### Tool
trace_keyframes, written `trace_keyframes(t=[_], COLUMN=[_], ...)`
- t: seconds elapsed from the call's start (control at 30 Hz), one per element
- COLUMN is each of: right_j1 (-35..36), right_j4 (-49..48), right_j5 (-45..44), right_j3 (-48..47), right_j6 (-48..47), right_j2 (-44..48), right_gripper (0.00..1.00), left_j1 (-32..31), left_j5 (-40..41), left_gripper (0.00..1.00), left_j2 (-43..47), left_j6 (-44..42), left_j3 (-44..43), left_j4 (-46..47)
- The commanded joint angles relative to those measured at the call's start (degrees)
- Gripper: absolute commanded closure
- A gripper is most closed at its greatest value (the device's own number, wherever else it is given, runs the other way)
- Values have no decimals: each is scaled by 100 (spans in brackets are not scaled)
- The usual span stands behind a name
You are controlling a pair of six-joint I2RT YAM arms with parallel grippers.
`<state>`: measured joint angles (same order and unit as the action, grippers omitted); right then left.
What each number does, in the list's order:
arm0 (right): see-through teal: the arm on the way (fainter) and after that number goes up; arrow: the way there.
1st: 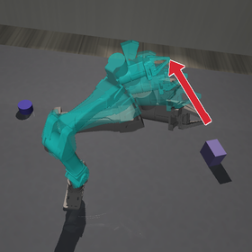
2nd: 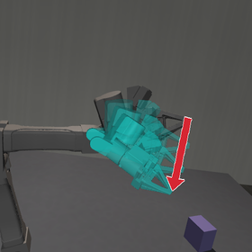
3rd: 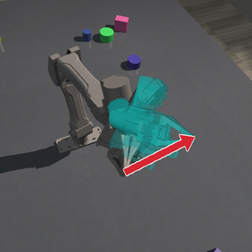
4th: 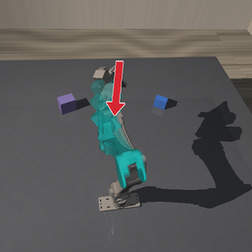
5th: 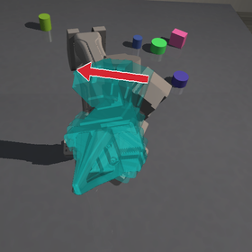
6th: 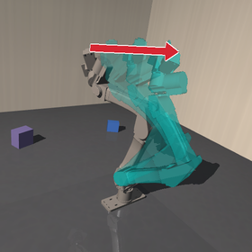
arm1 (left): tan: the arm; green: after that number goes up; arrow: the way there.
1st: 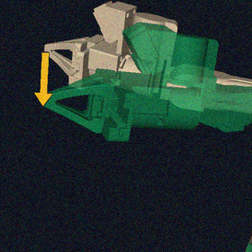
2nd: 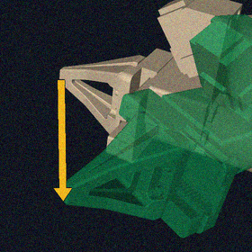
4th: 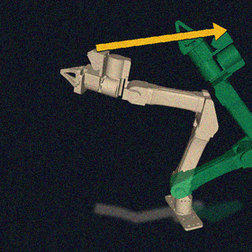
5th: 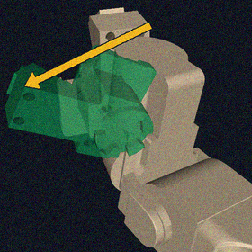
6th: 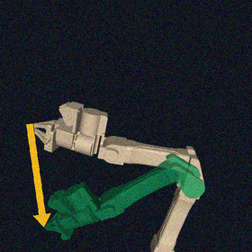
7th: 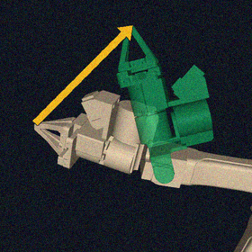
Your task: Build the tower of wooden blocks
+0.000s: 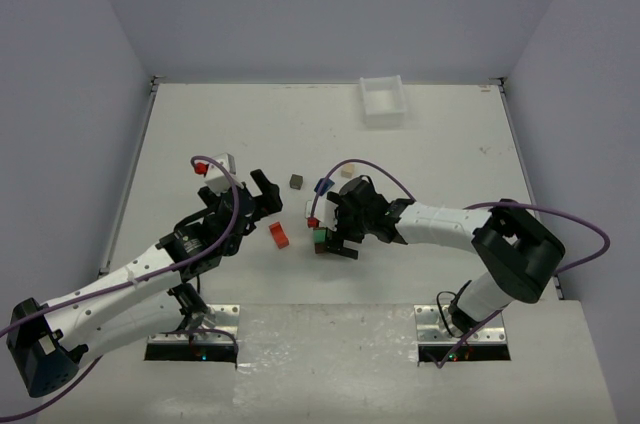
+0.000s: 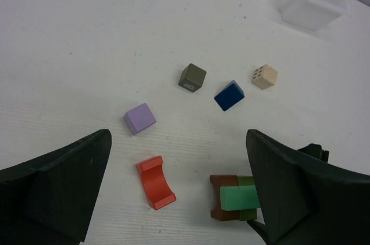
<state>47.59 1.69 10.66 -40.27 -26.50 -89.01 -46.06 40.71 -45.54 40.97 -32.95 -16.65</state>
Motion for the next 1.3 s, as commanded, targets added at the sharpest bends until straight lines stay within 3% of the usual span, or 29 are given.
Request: trace_keyframes(t=[0.0,1.27], right_j1=[-22,-22], right_j4=[-261,-267], right_j5=[-19,-20], right_j3=[-104,-122], right_j6=[49,107], right_j2=[-6,78], right_gripper=[1,1], left_j1=[1,-7], left_j5=[8,-104], left_gripper=[0,0], left_j2=[1,18], left_j6=[-32,-71], left_j3=[8,7], left_j4=[228,265])
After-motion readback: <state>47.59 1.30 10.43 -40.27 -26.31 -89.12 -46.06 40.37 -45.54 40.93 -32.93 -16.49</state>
